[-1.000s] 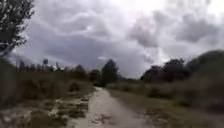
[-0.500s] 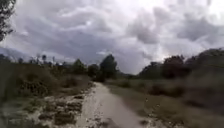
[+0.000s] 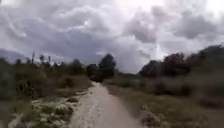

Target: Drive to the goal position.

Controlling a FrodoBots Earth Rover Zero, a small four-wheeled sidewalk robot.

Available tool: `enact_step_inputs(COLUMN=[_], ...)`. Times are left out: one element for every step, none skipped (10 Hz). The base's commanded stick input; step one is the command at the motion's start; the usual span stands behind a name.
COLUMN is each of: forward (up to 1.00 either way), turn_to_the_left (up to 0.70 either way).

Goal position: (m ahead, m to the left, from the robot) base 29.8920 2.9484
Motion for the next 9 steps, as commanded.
enact_step_inputs(forward=[0.85, 0.85, 0.85, 0.85, 0.85, 0.85, 0.85, 0.85, 0.85], turn_to_the_left=[0.34, 0.34, 0.34, 0.26, 0.0, 0.0, 0.0, 0.0, 0.07])
